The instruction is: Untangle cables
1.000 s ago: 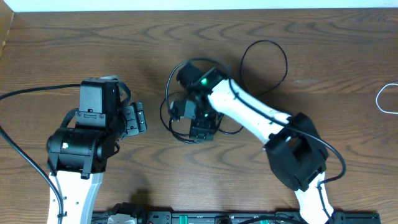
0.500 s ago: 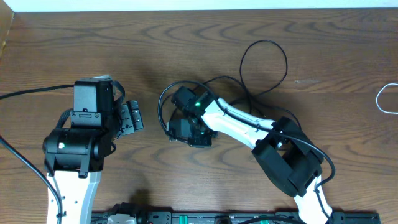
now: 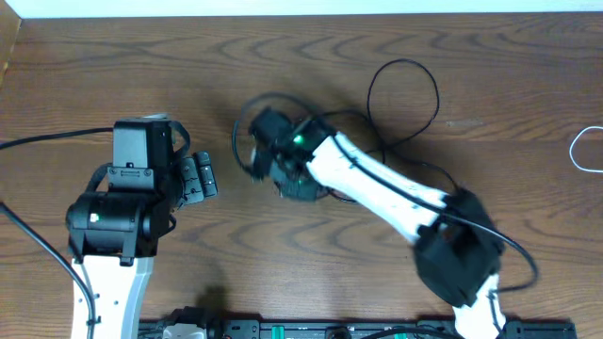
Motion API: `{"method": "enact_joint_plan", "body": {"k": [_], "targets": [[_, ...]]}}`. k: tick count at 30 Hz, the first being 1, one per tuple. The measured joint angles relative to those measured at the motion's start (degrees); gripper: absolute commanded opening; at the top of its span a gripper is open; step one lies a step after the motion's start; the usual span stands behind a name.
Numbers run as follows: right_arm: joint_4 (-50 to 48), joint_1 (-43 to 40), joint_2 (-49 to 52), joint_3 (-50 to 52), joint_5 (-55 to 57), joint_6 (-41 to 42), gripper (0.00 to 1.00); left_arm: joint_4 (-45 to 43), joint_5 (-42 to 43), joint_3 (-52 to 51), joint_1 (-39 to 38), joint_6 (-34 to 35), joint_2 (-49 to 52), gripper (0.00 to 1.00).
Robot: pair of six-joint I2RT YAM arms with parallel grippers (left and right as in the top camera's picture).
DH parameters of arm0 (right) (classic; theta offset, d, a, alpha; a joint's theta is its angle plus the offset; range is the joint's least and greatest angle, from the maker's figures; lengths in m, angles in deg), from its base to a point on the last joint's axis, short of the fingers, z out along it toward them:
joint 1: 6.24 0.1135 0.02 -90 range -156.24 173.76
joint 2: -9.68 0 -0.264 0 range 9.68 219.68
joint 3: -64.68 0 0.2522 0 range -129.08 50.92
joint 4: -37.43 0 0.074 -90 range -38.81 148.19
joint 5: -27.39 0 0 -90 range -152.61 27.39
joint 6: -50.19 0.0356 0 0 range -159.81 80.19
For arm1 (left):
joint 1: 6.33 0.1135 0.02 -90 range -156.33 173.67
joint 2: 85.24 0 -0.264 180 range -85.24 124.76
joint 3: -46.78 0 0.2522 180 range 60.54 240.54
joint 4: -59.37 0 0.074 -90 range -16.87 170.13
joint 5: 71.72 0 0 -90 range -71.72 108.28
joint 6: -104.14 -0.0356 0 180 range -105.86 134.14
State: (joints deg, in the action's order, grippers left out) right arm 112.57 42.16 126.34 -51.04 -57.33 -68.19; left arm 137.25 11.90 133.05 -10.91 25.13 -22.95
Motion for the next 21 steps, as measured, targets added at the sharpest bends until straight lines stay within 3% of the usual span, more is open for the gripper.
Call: {"method": "enact_joint_plan", "body": {"k": [4, 9, 11, 12, 14, 15, 21], "targets": [[-4.55, -2.34, -10.67, -9.75, 12.13, 2.12, 0.01, 0.11, 0.00, -0.07, 0.00, 0.00, 1.99, 0.92], [-10.62, -8.63, -22.25, -14.73, 16.90, 6.03, 0.02, 0.09, 0.94, -0.07, 0.00, 0.00, 4.83, 0.92], [-9.99, -11.58, -25.16, -15.13, 15.98, 7.54, 0.12, -0.07, 1.90, -0.09, 0.00, 0.02, 5.35, 0.92], [-9.05, -13.14, -26.10, -15.19, 14.71, 8.33, 0.24, -0.11, 2.29, -0.11, 0.00, 0.00, 5.44, 0.92], [-7.65, -14.64, -26.45, -15.21, 12.09, 9.07, 0.36, -0.44, 3.23, -0.11, 0.02, 0.02, 5.44, 0.92], [-6.49, -15.10, -26.25, -15.19, 10.62, 9.38, 0.46, -0.50, 3.54, -0.11, 0.02, 0.02, 5.44, 0.92], [-3.78, -15.50, -24.46, -14.56, 6.54, 10.05, 0.40, -0.48, 4.50, -0.11, 0.04, 0.02, 5.44, 0.92]]}}
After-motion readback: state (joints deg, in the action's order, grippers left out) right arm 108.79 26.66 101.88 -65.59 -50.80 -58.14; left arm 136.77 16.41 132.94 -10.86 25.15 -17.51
